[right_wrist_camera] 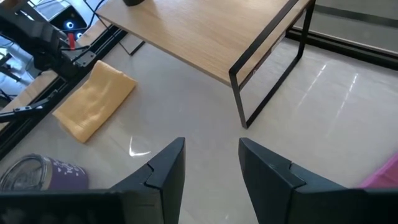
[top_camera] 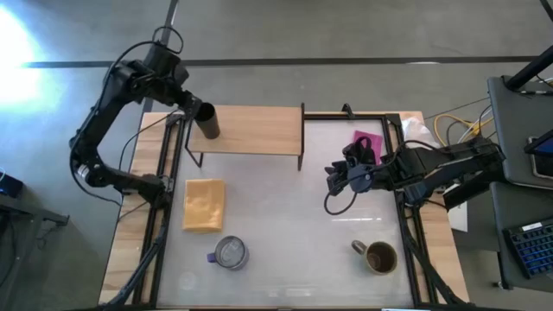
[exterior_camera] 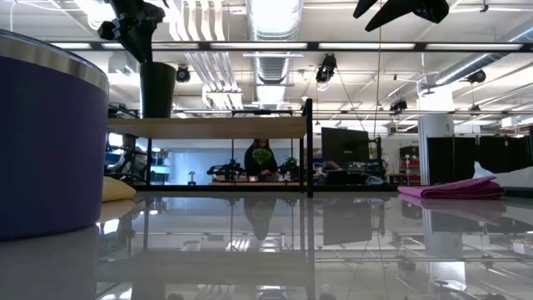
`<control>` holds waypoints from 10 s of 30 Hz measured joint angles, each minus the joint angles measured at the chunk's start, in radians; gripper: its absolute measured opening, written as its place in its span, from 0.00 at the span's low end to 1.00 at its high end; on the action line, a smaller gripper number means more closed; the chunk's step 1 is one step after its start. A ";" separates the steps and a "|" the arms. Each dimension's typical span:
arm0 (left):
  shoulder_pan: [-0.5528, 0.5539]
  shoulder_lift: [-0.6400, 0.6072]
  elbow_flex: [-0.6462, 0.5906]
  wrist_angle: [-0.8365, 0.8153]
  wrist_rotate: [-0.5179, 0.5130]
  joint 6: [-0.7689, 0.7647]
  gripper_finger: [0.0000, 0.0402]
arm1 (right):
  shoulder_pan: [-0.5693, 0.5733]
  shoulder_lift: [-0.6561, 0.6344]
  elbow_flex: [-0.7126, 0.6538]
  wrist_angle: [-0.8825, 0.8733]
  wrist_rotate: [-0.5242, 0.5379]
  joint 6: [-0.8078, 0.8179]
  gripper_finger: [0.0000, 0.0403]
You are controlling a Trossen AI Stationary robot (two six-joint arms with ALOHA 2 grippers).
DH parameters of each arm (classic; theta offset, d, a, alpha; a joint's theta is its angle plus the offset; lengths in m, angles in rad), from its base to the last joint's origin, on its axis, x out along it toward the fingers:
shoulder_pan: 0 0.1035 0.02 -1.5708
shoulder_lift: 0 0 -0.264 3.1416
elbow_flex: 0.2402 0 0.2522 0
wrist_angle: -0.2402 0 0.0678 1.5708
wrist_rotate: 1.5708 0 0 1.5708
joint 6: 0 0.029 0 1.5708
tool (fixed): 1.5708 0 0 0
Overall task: Stack small to large cups/mugs on shelf
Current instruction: Put the green mug on the shelf
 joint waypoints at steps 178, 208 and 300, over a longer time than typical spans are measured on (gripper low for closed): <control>-1.530 -0.334 -0.874 0.346 -0.238 -0.997 0.48 | 0.404 0.249 -0.217 -0.114 -0.681 0.323 0.36; -1.525 -0.334 -0.900 0.346 -0.238 -1.027 0.48 | 0.324 0.246 -0.252 -0.090 -0.733 0.172 0.13; -1.465 -0.329 -0.923 0.301 -0.299 -1.107 0.48 | -0.274 1.124 1.066 -0.445 -0.810 -0.964 0.13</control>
